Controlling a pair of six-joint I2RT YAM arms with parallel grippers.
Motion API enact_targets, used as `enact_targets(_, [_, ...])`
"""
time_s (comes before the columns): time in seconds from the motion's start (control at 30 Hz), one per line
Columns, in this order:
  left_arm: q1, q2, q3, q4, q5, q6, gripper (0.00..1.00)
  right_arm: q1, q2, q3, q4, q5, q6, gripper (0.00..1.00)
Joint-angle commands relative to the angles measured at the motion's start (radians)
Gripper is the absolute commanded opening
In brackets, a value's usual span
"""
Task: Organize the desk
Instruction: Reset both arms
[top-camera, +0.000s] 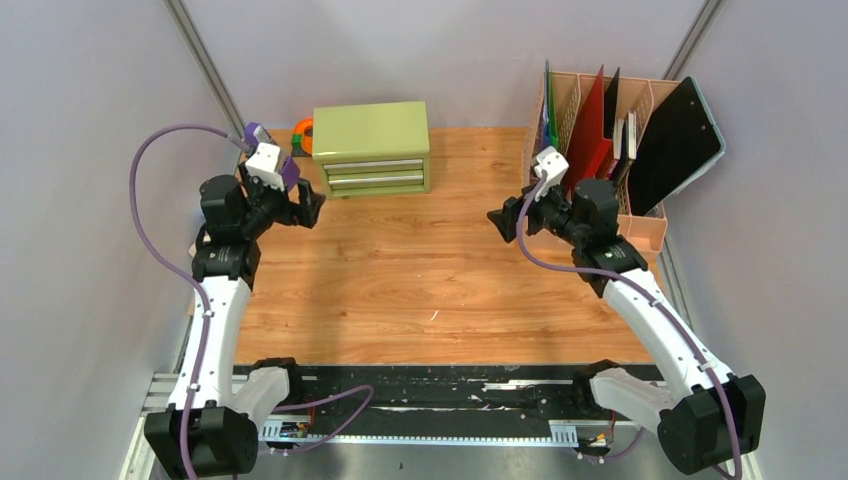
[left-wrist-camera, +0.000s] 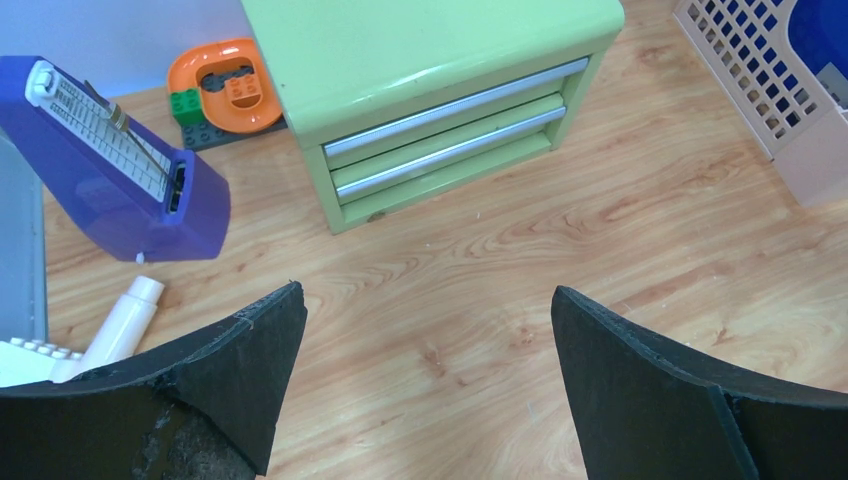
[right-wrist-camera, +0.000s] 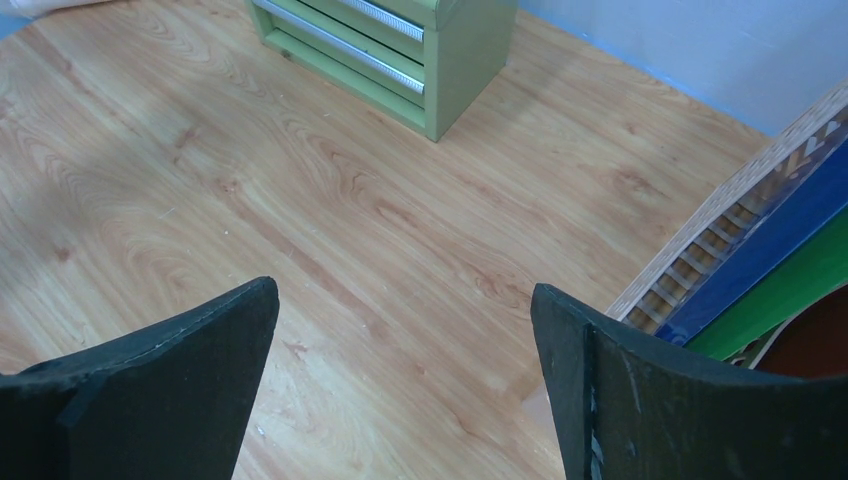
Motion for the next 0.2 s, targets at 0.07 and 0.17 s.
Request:
enact_targets(0.07, [0.009, -0.030, -0.005, 0.060, 0.002, 0.004, 1.00, -0.006, 0.001, -0.009, 0.061, 0.012, -0.030, 1.00])
enact_targets(0.17, [0.012, -0.031, -0.009, 0.060, -0.003, 0.006, 1.00, -0.006, 0.001, -0.010, 0.061, 0.017, -0.036, 1.00])
